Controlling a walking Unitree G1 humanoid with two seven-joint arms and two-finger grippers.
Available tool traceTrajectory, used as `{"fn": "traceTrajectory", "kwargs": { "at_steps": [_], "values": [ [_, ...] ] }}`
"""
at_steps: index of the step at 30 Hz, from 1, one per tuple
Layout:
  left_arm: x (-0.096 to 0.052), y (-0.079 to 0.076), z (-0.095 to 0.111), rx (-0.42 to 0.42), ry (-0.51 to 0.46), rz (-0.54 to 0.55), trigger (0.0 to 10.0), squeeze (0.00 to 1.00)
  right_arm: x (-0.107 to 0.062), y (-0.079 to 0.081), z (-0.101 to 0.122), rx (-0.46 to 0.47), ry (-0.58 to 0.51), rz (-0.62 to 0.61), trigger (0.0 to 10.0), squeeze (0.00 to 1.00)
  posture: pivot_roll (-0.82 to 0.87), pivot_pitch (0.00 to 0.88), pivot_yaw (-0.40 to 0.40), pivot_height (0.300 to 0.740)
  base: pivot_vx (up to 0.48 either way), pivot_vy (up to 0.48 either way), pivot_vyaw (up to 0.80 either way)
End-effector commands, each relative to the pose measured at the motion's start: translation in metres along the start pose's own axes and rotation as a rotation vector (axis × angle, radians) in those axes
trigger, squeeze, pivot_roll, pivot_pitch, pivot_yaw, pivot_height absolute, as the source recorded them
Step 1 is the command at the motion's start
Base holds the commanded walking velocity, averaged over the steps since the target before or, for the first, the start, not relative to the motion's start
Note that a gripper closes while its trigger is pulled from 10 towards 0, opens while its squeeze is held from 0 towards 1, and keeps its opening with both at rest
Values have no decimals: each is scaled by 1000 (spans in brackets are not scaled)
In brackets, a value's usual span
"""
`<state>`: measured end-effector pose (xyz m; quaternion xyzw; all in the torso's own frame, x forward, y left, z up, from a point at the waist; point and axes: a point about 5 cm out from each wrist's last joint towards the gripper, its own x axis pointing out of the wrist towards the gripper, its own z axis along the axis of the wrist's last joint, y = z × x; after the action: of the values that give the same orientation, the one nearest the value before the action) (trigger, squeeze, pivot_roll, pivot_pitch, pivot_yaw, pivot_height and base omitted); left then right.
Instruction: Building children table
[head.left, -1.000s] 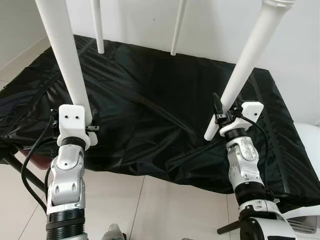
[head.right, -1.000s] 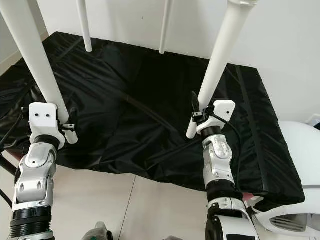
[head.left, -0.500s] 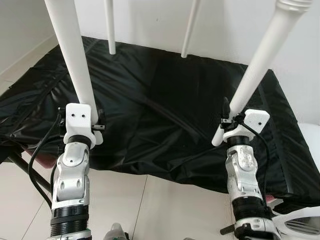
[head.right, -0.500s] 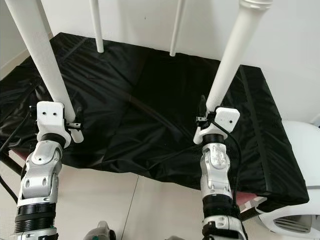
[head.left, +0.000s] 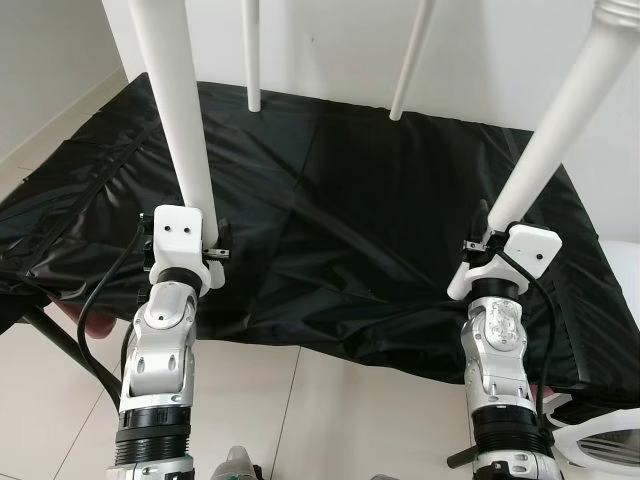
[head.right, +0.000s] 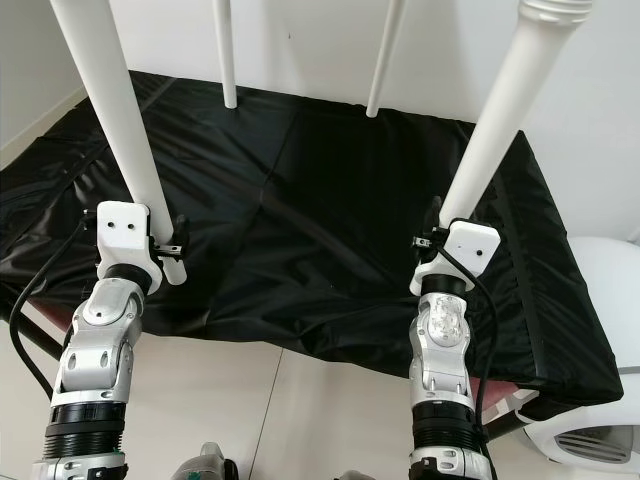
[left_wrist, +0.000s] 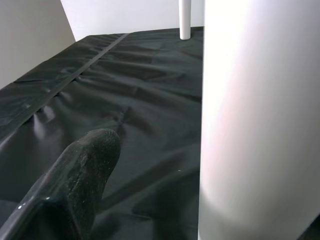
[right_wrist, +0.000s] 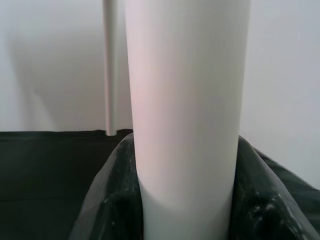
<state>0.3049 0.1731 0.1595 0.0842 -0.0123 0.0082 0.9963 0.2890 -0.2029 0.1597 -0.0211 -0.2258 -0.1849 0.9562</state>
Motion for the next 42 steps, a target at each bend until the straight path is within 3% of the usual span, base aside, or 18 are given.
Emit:
{"fn": "traceTrajectory", "kwargs": {
  "at_steps": [1,9,10,11,12,13,18,24,25,26,27,30,31,37,39,42],
  "values": [
    [-3,29,-5,23,31,192,10000,0,-1,-56,1,-61,5,-306,0,0,-30,40,-30,740,0,0,0],
    [-2,25,-5,6,32,187,10000,0,2,-45,-3,-33,34,-246,0,0,-29,38,-33,740,0,0,0],
    [-2,24,-5,5,33,186,10000,0,4,-21,-8,51,75,-84,10000,0,-26,36,-38,740,0,0,0],
    [-2,24,-4,2,32,186,10000,0,4,-7,-11,99,97,17,10000,1000,-23,31,-41,740,0,0,0],
    [-2,24,-4,2,32,186,10000,0,4,-7,-11,99,97,17,10000,1000,-23,31,-41,740,0,0,0],
    [-2,23,-4,-3,26,180,10000,0,2,12,-14,169,136,157,10000,1000,-22,32,-42,740,0,0,0],
    [-3,23,-1,-14,10,163,10000,0,5,15,-9,174,112,184,10000,1000,-12,26,-54,740,0,0,0],
    [-14,18,9,-12,-78,90,10000,0,0,7,-1,110,66,233,10000,1000,1,21,-63,740,0,0,0],
    [-17,17,9,-9,-90,84,10000,0,-4,8,2,111,51,262,10000,157,-1,22,-62,740,0,0,0],
    [-17,17,9,-9,-90,84,10000,0,-4,8,2,111,51,262,10000,157,-1,22,-62,740,0,0,0],
    [-19,17,9,-5,-97,80,10000,0,-7,9,5,109,35,280,10000,0,-2,21,-59,740,0,0,0],
    [-27,15,8,2,-126,74,10000,0,-18,11,13,57,-21,349,10000,0,-9,22,-54,740,0,0,0],
    [-36,14,6,23,-142,85,10000,0,-29,8,13,13,-41,393,10000,0,-11,27,-51,740,0,0,0],
    [-54,15,9,39,-224,123,10000,0,-53,5,9,-94,-61,491,10000,0,-12,35,-45,740,0,0,0],
    [-58,16,10,38,-239,138,10000,0,-55,5,9,-107,-66,498,10000,0,-13,36,-45,740,0,0,0],
    [-69,14,14,101,-295,129,10000,0,-61,4,10,-164,-101,543,10000,0,-9,36,-42,740,0,0,0]
  ]
}}
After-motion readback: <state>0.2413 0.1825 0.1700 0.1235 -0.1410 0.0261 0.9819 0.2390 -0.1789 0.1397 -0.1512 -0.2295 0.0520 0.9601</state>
